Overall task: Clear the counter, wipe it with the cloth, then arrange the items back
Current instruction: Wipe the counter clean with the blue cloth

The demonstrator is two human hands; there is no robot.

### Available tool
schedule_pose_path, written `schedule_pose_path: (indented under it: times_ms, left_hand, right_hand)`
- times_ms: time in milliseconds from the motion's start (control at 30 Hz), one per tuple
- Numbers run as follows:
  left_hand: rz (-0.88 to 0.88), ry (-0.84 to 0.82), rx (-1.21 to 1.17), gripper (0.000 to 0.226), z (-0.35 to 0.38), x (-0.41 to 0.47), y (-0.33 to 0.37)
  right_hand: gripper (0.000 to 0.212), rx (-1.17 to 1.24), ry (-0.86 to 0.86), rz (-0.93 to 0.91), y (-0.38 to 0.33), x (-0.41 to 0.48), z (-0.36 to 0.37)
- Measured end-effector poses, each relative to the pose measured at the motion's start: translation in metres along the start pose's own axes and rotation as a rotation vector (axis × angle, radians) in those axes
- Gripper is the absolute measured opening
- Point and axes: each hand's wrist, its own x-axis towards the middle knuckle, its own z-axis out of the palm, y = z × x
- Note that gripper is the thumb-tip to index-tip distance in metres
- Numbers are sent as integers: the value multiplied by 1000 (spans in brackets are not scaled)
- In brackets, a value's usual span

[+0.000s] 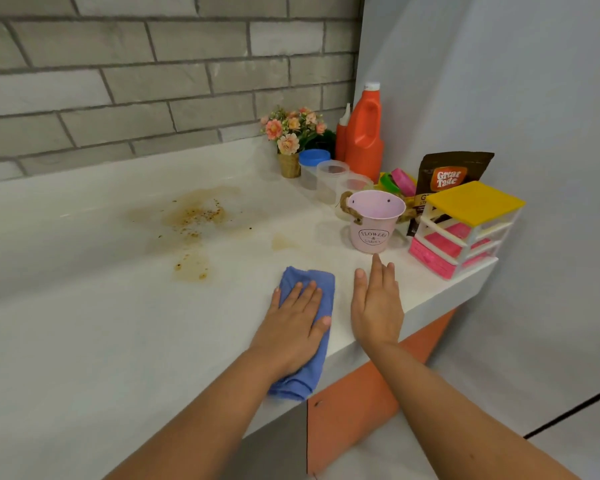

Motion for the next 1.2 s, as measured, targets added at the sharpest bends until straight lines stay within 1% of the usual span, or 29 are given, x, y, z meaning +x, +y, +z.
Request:
schedule_pose_path:
  times_ms: [33,100,167,200,300,367,433,533,633,733,800,867,933,1000,1033,1133,1200]
  left_hand:
    - [33,-8,-8,60,0,-18,-2]
    - [45,-11,-1,74,-3,-50,-19]
    - [-36,10,-14,89,-9,-64,-45]
    - [-107,23,-22,87,-13,-64,-55]
    - [-324,53,2,61,-16,-38,-66]
    - [-394,69,32,58,-16,-9,-58]
    - [-417,79,31,58,-16,25,-47]
    - [-354,83,6,57,-15,74,-19]
    - [-154,39,8,55,-5,90,22]
    - [43,8,11,53,6,58,42]
    - [113,9,-6,54,11,25,39]
    - [148,-27,13,62,7,-3,24]
    - [113,-42,26,74,-1,-15,0]
    - [-8,-28,2,63,-11,-4,-23]
    - [-79,-9,-11,58,-14,6,-28]
    - [-183,39,-17,55,-11,36,-10]
    - [-193,73,-106,54,-4,45,11]
  right_hand:
    - [54,-14,-2,-23,0,0,0]
    - [55,-44,-4,-55,2,0,0]
    - [56,-55,5,-77,3,-1,2]
    - [58,-45,16,-80,4,-1,3]
    - [64,50,53,-55,2,-3,5]
    - [63,121,81,-23,4,-3,7]
    - [71,159,113,-22,6,-3,8]
    - [76,194,163,-46,6,-3,8]
    - [75,248,172,-84,6,-3,5]
    - [75,362,130,-119,8,-4,-5]
    - [72,480,100,-100,11,-4,-14]
    - [64,557,71,-54,16,-4,-23]
    - [63,557,42,-41,22,-5,-33]
    - [65,521,20,-48,25,-6,-41]
    - [63,506,14,-54,25,-7,-44]
    - [56,482,20,-67,17,-7,-44]
    - [47,461,8,-89,2,-9,-39]
